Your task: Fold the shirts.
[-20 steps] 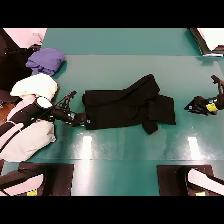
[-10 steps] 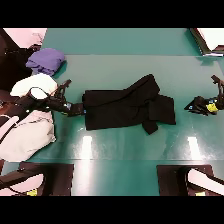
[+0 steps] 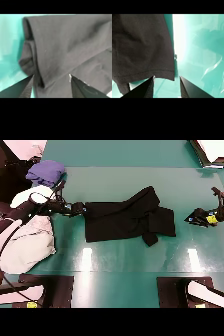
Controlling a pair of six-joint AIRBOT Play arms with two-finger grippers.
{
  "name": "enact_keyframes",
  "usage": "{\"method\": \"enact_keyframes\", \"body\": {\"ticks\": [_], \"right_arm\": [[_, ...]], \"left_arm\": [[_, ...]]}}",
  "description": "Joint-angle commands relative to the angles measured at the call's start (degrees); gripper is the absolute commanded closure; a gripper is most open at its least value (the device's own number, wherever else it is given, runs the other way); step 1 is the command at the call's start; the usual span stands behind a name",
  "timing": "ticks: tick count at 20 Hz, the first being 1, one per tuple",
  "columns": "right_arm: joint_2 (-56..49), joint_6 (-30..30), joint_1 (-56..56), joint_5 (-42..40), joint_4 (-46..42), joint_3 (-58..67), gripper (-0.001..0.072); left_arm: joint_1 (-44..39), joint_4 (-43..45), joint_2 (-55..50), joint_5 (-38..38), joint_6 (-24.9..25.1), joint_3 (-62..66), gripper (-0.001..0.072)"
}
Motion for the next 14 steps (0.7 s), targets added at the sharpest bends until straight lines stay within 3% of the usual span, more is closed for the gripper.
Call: {"method": "enact_keyframes", "body": {"ticks": [1, 2, 4, 6, 8, 13, 14], "right_arm": [[0.0, 0.0, 0.0, 0.0, 0.0, 0.0, 0.0343], [0.0, 0.0, 0.0, -0.2, -0.1, 0.0, 0.0343], [-0.5, 0.0, -0.7, -1.0, -0.5, 0.0, 0.0343], [-3.8, 0.0, -1.5, -0.2, -0.1, 0.0, 0.033], [-8.3, -0.3, -1.4, 0.2, 0.5, 0.0, 0.0197], [-17.5, -3.5, 3.4, -6.2, 8.5, 0.0, 0.0205], [-18.3, -3.9, 4.7, -7.4, 9.3, 0.0, 0.0248]], "left_arm": [[-1.9, -4.5, -4.5, -0.7, 2.9, 2.2, 0.0162], [-2.4, -4.5, -5.1, -0.5, 2.6, 2.8, 0.0231], [-2.4, -4.5, -5.1, -0.6, 2.4, 4.1, 0.0688], [-2.4, -3.8, -4.9, -2.8, 2.3, 7.3, 0.0681], [-2.4, -3.8, -4.9, -6.5, 2.3, 11.6, 0.0681], [-2.4, -2.1, -4.9, -11.0, 2.3, 17.0, 0.0681], [-2.4, -2.1, -4.9, -11.1, 2.3, 17.0, 0.0681]]}}
